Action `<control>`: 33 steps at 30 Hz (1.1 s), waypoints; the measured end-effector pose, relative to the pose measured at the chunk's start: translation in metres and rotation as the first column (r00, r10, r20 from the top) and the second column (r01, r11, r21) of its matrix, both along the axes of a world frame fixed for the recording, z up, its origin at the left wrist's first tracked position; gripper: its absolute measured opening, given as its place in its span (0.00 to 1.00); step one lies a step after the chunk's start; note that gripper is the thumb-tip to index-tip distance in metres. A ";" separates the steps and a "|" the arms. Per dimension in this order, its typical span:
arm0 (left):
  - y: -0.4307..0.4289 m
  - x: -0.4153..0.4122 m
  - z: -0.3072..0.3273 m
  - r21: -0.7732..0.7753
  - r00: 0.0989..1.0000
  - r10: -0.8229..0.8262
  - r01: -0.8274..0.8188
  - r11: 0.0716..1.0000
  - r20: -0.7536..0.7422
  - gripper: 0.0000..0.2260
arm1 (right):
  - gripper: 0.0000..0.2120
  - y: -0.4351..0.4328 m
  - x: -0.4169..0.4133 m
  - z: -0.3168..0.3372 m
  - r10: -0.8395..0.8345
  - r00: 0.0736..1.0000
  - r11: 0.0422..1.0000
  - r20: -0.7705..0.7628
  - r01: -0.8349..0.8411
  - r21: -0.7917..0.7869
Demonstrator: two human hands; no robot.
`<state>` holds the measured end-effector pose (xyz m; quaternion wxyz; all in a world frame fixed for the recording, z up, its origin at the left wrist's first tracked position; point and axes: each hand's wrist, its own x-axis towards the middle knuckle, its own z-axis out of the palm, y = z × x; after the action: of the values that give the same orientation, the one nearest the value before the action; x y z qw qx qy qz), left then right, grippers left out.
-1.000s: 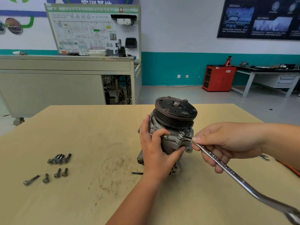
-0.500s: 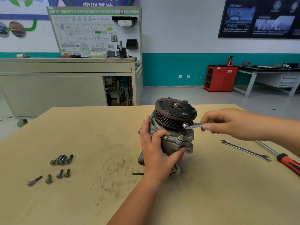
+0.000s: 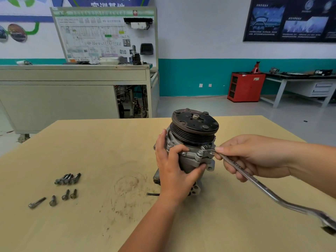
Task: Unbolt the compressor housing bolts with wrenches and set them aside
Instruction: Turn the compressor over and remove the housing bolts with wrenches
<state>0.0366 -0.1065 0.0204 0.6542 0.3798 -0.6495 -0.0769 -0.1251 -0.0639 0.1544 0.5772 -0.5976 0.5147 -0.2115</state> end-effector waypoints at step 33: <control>0.000 0.001 0.001 0.017 1.000 0.006 -0.006 1.000 0.011 0.22 | 0.11 -0.014 -0.023 0.016 0.306 0.925 0.952 -0.225 -0.291 0.100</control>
<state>0.0372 -0.1060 0.0214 0.6477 0.3876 -0.6512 -0.0785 -0.1484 -0.0779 0.1702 0.5560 -0.6710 0.4896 -0.0315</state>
